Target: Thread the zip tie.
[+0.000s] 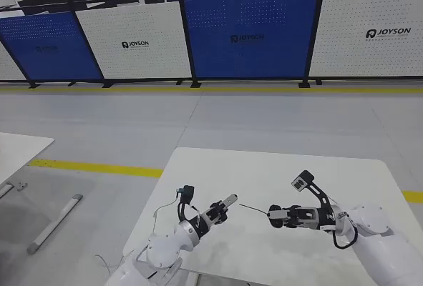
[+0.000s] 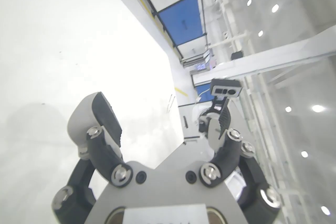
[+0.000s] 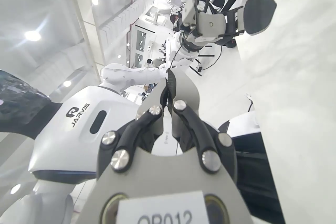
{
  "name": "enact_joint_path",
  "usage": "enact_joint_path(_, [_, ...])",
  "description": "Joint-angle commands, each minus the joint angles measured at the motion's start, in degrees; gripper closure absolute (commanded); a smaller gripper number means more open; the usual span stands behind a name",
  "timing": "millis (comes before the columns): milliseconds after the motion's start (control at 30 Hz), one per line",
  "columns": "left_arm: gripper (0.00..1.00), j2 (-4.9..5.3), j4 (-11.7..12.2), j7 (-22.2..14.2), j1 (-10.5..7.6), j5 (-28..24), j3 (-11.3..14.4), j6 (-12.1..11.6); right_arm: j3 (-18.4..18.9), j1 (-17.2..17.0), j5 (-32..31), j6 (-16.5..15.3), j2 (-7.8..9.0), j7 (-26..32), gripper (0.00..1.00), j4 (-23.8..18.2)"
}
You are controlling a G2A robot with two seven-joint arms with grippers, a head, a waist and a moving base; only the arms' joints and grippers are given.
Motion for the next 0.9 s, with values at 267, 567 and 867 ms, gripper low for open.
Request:
enact_joint_path(267, [0.0,0.28,0.1,-5.0,1.74,-6.3,-2.2,-1.7,0.0,0.0,0.0,0.0,0.0,0.0,1.0,0.0])
enact_joint_path(567, [0.0,-0.26,2.3,-3.3,1.64,-14.7,-1.8,-5.5,-1.4,-1.3,0.2,0.5,-0.97,0.0,1.0,1.4])
enact_joint_path(867, [0.0,-0.2,3.1,-3.4,1.68,-17.2,-3.1,-4.7,-3.9,0.1,0.7,1.5,-1.58,0.0,1.0,3.5])
